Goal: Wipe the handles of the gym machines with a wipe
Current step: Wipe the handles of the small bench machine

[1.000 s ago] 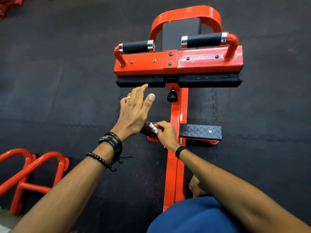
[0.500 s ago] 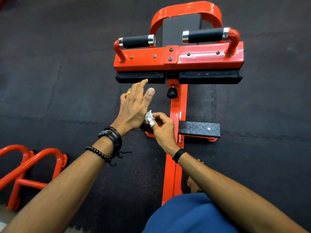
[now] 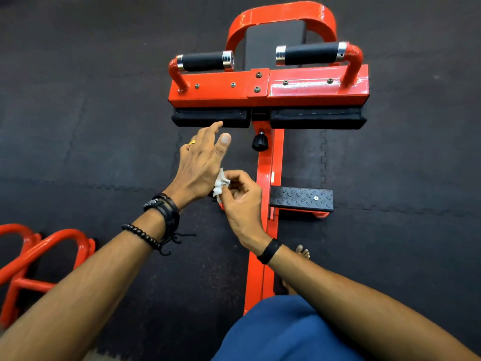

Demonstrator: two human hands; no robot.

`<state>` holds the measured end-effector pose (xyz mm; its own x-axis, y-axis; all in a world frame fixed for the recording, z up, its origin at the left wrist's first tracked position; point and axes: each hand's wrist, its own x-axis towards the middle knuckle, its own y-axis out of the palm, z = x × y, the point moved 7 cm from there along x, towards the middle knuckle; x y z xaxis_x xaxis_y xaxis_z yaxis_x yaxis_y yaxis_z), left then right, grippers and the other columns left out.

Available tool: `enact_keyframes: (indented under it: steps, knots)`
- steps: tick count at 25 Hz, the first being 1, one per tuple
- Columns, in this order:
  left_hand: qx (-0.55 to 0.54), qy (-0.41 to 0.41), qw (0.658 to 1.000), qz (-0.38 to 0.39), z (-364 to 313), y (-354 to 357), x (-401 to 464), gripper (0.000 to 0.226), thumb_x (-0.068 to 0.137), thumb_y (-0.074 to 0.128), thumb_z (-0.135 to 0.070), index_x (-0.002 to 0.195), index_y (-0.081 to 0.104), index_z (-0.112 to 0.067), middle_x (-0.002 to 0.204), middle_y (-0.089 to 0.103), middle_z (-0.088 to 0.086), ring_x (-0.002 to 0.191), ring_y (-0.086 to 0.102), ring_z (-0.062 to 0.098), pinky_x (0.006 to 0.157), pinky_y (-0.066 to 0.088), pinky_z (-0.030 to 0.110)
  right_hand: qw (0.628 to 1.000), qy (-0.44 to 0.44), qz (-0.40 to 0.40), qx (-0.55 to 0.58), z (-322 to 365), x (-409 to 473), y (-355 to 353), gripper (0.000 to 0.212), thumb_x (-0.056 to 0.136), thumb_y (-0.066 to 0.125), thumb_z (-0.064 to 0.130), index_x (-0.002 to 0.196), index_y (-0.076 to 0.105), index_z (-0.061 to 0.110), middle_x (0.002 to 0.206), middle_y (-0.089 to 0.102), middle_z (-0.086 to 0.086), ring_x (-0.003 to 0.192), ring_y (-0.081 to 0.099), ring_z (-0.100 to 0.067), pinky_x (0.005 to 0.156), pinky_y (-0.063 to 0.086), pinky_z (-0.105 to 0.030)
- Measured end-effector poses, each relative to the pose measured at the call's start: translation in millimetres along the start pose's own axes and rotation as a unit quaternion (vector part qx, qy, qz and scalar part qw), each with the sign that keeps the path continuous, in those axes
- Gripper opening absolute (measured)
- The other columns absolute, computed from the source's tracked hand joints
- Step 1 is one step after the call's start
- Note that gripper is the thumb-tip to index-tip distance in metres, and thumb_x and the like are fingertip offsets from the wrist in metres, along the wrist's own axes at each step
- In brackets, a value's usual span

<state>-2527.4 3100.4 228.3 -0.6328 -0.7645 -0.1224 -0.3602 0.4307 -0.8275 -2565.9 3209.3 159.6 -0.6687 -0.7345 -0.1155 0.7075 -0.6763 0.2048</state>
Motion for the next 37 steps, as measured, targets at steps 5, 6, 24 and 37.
enact_keyframes:
  steps: [5, 6, 24, 37]
  knots:
    - [0.007, 0.003, 1.0, 0.001, -2, -1, 0, 0.083, 0.089, 0.006, -0.071, 0.151, 0.034, -0.023, 0.14, 0.048, -0.003, 0.127, 0.043, 0.014, 0.111, 0.026, 0.046, 0.982, 0.17, -0.037, -0.074, -89, 5, -22, 0.015, 0.084, 0.059, -0.006, 0.086, 0.07, 0.004, 0.084, 0.066, -0.015, 0.069, 0.056, -0.013, 0.062, 0.048, -0.035]
    - [0.01, 0.004, 1.0, 0.002, -2, -1, 0, 0.083, 0.089, 0.006, -0.071, 0.151, 0.034, -0.023, 0.139, 0.048, -0.003, 0.127, 0.043, 0.014, 0.111, 0.027, 0.047, 0.976, 0.199, -0.029, -0.081, -100, 8, -25, 0.016, 0.084, 0.057, -0.01, 0.086, 0.07, 0.0, 0.079, 0.064, -0.014, 0.068, 0.055, -0.014, 0.06, 0.047, -0.034]
    - [0.005, -0.029, 1.0, 0.008, 6, -2, 3, 0.084, 0.088, 0.006, -0.072, 0.152, 0.032, -0.024, 0.145, 0.045, -0.004, 0.131, 0.041, 0.013, 0.11, 0.019, 0.038, 0.91, 0.209, 0.33, -0.135, -64, 51, 32, 0.046, 0.088, 0.046, 0.024, 0.05, 0.067, 0.009, 0.062, 0.069, -0.015, 0.064, 0.065, -0.016, 0.07, 0.05, -0.041]
    - [0.013, -0.034, 0.999, 0.006, 8, -1, 4, 0.087, 0.087, 0.002, -0.074, 0.152, 0.031, -0.023, 0.138, 0.048, -0.005, 0.128, 0.044, 0.016, 0.113, 0.022, 0.051, 0.927, 0.249, 0.266, -0.086, -85, 49, -11, 0.062, 0.109, 0.025, 0.03, 0.095, 0.073, -0.007, 0.083, 0.075, -0.002, 0.086, 0.067, -0.008, 0.094, 0.044, -0.031]
